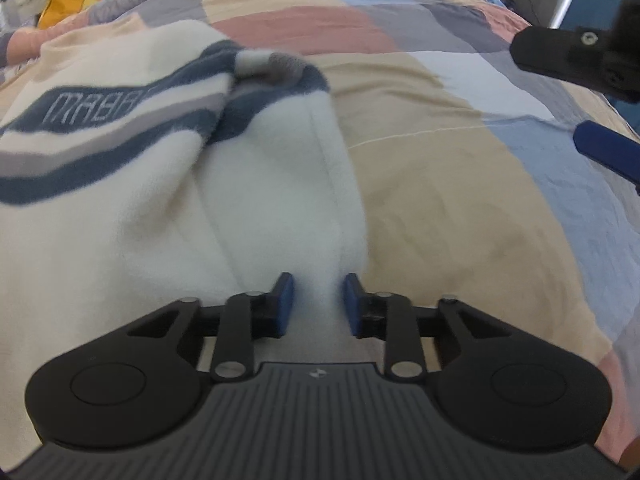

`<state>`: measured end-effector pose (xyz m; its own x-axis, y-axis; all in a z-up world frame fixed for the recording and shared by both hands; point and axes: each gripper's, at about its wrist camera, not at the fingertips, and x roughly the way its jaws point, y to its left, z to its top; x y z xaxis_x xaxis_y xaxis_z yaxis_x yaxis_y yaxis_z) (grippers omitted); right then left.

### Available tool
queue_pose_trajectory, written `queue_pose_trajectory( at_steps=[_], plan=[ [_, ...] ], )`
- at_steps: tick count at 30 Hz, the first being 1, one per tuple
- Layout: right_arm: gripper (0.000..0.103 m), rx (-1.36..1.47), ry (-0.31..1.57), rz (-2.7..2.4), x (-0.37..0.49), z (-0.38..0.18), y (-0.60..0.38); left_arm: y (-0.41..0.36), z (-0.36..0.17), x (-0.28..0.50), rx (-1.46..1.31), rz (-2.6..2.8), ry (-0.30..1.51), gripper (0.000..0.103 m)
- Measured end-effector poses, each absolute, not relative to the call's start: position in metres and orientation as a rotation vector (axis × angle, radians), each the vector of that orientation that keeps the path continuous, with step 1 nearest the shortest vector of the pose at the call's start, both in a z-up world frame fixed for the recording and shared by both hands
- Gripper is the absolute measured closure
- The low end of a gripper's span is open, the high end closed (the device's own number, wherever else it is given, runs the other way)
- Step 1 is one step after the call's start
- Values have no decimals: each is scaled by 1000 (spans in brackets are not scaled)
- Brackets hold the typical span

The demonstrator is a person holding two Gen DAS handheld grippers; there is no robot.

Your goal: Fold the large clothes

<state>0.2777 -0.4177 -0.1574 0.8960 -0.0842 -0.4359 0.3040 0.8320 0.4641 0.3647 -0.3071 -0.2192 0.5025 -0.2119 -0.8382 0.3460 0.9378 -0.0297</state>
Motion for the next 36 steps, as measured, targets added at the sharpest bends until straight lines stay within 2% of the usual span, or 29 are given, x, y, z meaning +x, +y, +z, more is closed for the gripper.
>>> queue_pose_trajectory(
  at_steps=[4,12,17,26,36],
  plan=[
    [37,548,417,-209,277,-158,-415,-288,-205,365,97,-349,984,93],
    [37,463,431,-157,278,-155,-396,-199,-144,359,-51,-311,850,94],
    [37,404,463,-53,278,-156,-369,-116,-128,359,-192,-233,819,95],
    [37,502,617,155,289,-177,-341,-18,-166,334,-240,-138,817,95],
    [37,722,761,460,297,-198,-304,8,-193,330,-389,-190,778,94]
  ],
)
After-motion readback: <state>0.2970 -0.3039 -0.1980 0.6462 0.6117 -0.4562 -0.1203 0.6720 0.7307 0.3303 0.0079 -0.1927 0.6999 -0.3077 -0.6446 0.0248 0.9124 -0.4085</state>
